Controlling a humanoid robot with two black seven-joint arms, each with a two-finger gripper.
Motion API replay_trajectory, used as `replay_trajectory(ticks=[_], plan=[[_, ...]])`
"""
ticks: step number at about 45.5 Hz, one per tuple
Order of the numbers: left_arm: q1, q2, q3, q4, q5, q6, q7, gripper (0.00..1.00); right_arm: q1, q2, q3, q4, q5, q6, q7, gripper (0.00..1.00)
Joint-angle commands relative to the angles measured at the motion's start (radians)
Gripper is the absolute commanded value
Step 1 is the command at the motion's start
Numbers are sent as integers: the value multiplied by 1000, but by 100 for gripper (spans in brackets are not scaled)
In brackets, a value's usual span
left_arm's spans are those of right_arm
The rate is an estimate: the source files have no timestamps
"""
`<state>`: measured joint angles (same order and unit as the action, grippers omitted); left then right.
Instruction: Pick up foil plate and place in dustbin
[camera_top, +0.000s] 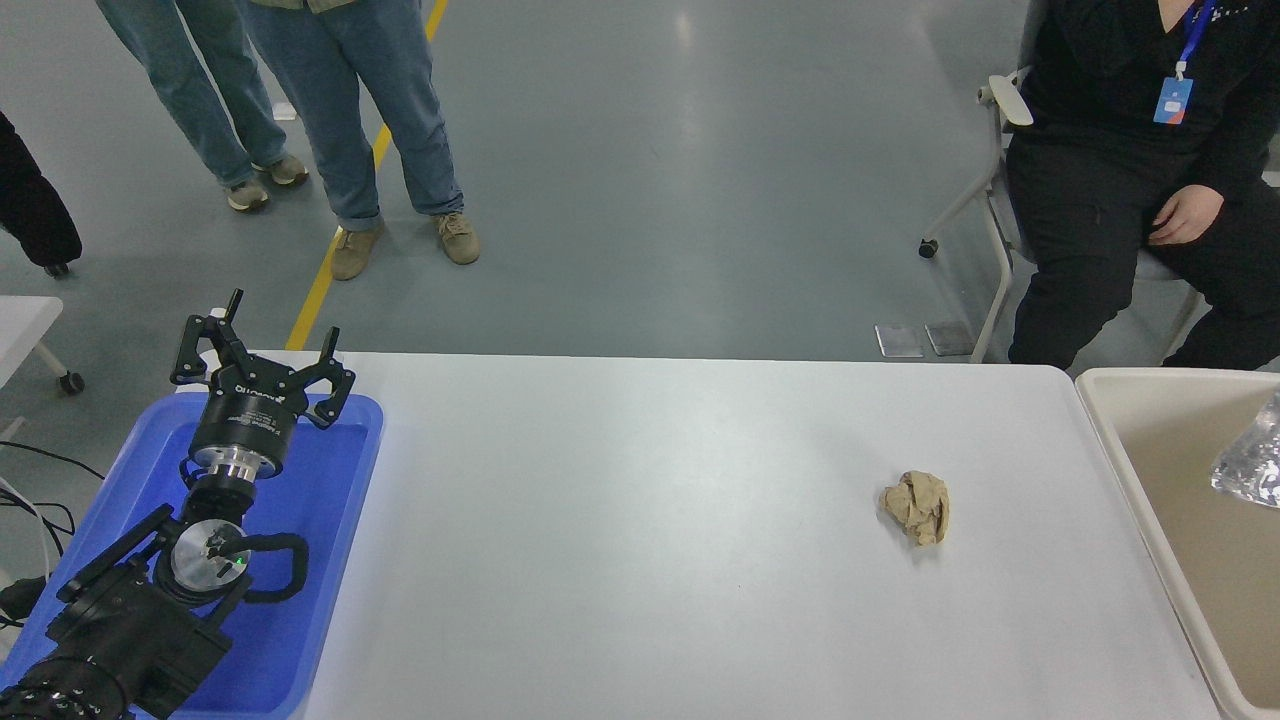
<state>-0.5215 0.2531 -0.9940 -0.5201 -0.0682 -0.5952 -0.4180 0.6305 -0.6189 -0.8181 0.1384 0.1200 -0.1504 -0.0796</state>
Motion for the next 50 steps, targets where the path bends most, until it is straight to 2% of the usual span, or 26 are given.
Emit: replay_trajectory(ticks=[1,3,4,7,12,31,42,50], plan=[[0,0,0,0,-1,0,-1,100,-55,31,45,-26,1,-1,0,0],[0,0,0,0,1,0,-1,100,-55,34,45,-26,1,-1,0,0],[0,0,0,0,1,0,1,100,-55,34,45,-25,1,-1,0,5],[0,0,0,0,1,0,1,100,-54,36,43,-26,1,-4,0,49],[0,0,0,0,-1,0,-1,100,-54,36,43,-26,1,-15,1,98],[0,0,0,0,-1,0,-1,100,-16,62,40,-26,-11,-12,0,100],[0,0,0,0,1,0,-1,100,314,45,-7,50,-140,6,1,100],[0,0,0,-2,1,0,1,100,654,59,-168,309,-224,9,0,100]])
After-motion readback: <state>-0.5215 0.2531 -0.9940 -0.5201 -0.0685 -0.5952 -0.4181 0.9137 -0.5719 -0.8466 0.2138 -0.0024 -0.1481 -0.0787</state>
